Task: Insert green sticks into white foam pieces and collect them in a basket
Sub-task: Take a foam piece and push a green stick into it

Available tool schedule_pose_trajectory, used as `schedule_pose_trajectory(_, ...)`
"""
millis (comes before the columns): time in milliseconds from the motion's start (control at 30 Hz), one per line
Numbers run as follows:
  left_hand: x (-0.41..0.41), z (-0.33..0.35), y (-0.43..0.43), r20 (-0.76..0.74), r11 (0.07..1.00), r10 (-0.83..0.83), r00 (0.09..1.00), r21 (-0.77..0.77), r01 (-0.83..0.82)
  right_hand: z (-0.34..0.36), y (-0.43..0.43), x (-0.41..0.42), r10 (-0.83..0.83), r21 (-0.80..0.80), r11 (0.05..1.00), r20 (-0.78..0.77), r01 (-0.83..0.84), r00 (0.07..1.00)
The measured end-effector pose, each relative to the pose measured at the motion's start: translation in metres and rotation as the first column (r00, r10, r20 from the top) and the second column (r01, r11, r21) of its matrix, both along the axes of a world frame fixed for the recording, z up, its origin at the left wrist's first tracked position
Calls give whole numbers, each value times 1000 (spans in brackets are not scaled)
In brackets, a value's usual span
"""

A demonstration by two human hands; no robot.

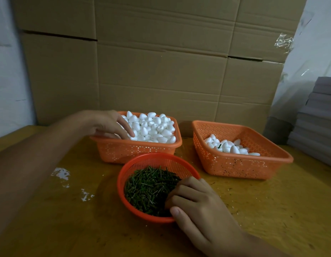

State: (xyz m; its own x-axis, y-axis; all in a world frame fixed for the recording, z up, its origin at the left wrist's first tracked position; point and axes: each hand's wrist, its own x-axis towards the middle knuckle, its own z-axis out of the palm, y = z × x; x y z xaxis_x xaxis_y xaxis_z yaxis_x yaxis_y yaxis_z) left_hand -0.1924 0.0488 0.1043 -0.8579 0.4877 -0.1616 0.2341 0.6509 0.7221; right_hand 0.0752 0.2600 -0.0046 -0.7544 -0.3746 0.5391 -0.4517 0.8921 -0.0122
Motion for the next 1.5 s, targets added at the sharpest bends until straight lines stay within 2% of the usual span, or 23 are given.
schedule_pose_trajectory(100,4,0,5,6,997,-45,999,-65,45,-2,0,0,3,4,1000,-7,-3,1000)
schedule_pose_trajectory(167,5,-2,8,-16,998,-34,999,-56,33,-3,0,-1,0,2,1000,-17,0,1000)
schedule_pose_trajectory(467,7,-5,15,-64,978,86,994,196,-72,-1,-1,-1,-5,-1,1000,-20,5,1000)
schedule_pose_trajectory(667,14,-4,13,38,885,101,994,452,-108,0,-2,-1,-1,-10,1000,-30,1,1000)
schedule_pose_trajectory(767,23,-3,16,27,830,75,997,552,-77,-1,-1,0,-6,-13,1000,-20,6,1000)
schedule_pose_trajectory(1033,60,-9,20,-46,804,-2,999,594,29,-2,-1,0,36,-51,998,-27,-38,999)
schedule_pose_trajectory(1267,110,-28,19,-47,754,-76,996,651,89,-1,0,1,115,7,993,-151,-115,982)
schedule_pose_trajectory(1400,137,-42,9,-33,664,-102,994,742,93,-1,-1,1,140,30,990,-191,-137,971)
schedule_pose_trajectory(1500,152,-53,5,-39,614,-50,998,787,62,0,-1,2,112,32,994,-163,-108,980)
